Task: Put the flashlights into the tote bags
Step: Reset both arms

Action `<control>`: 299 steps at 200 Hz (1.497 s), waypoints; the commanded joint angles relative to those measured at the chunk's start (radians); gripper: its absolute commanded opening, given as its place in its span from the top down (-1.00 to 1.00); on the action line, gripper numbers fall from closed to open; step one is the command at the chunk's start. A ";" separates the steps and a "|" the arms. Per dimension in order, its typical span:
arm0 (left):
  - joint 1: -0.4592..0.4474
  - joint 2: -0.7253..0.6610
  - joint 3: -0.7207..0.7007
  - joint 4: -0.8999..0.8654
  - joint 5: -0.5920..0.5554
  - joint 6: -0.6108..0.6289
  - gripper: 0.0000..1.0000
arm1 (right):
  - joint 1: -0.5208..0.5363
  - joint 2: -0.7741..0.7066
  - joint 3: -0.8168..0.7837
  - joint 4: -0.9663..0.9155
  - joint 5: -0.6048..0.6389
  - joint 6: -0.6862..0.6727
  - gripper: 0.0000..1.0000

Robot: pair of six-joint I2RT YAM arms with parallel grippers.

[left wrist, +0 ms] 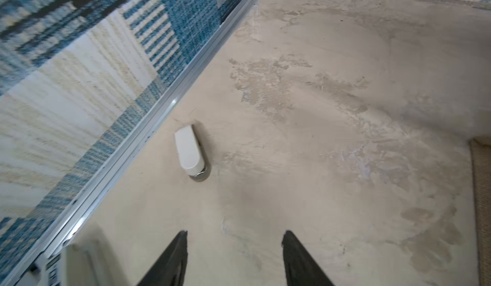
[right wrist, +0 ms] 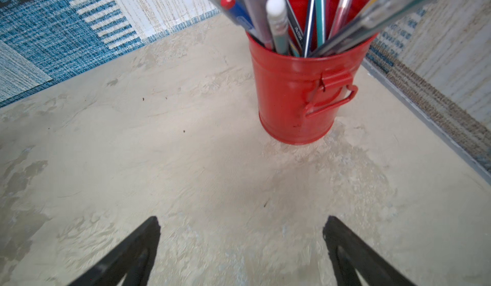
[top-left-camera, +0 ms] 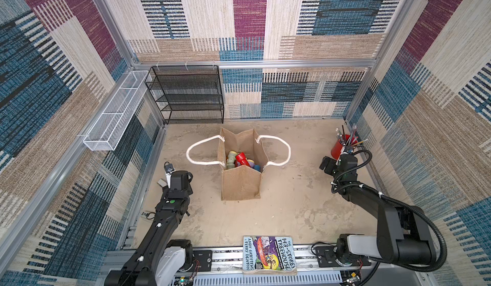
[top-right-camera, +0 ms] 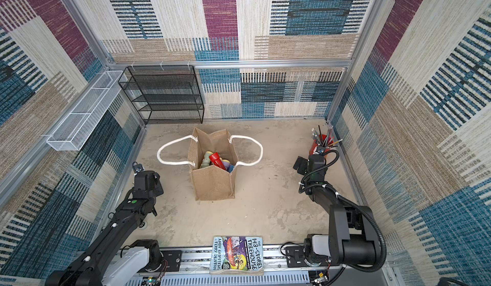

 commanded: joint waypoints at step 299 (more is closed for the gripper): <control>0.062 0.560 -0.014 0.924 0.401 0.267 -0.99 | 0.008 0.162 -0.288 0.942 -0.299 -0.266 -0.98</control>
